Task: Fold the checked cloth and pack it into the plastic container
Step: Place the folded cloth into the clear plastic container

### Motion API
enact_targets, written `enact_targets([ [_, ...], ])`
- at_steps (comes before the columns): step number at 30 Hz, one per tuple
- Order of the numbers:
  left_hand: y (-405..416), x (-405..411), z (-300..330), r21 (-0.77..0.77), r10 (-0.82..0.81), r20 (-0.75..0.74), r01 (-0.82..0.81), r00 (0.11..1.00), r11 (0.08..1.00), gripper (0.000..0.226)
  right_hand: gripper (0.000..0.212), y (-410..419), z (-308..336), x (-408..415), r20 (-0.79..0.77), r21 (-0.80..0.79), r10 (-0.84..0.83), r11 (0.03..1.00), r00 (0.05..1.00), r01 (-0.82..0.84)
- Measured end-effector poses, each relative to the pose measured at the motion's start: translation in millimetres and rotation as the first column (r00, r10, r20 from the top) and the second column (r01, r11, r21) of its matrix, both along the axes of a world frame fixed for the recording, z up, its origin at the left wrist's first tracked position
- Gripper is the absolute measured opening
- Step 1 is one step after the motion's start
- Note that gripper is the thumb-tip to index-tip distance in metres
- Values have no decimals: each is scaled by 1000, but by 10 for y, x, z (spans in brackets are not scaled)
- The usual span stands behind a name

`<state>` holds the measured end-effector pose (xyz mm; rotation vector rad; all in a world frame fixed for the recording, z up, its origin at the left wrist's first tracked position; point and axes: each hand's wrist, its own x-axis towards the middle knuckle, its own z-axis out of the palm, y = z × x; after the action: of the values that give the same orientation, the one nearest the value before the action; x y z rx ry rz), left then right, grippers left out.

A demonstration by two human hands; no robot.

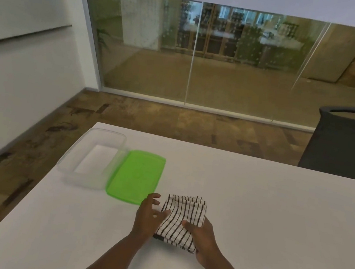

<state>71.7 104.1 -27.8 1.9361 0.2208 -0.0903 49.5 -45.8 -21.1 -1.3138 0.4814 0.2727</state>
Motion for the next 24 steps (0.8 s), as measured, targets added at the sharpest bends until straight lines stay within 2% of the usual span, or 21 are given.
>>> enact_targets([
  [2, 200, 105, 68, 196, -8, 167, -25, 986, 980, 52, 48, 11, 19, 35, 8, 0, -24, 1000, 1000, 24],
  [3, 323, 171, 102, 337, -7, 238, -76, 971, 938, 54, 48, 3, 31, 46, 11, -4, -35, 999, 999, 35],
  [4, 465, 235, 141, 470, 6, 290, -148, 957, 870, 57, 48, -8, 38, 54, 13, -9, -43, 999, 999, 43],
  [6, 763, 365, 210, 629, 65, 314, -259, 947, 733, 65, 48, -39, 52, 63, 18, -19, -56, 998, 998, 57],
  [8, 1043, 471, 244, 716, 118, 253, -267, 960, 645, 74, 48, -60, 61, 68, 23, -25, -65, 998, 998, 65],
  [10, 1278, 554, 227, 801, 127, 143, -190, 982, 568, 76, 48, -70, 61, 76, 20, -27, -79, 996, 997, 80],
  [14, 1554, 645, 138, 917, 89, -61, 20, 994, 397, 58, 46, -88, 67, 73, 6, -39, -98, 994, 995, 98],
  [18, 1599, 667, 74, 924, 100, -57, 14, 993, 382, 32, 45, -117, 59, 88, 2, -46, -120, 992, 993, 119],
  [20, 1595, 654, 100, 927, 111, -34, -10, 993, 374, 30, 46, -130, 65, 94, 7, -46, -120, 992, 993, 120],
  [24, 1602, 639, 133, 892, 123, 16, -70, 992, 447, 33, 46, -152, 84, 87, 23, -60, -121, 991, 992, 122],
])
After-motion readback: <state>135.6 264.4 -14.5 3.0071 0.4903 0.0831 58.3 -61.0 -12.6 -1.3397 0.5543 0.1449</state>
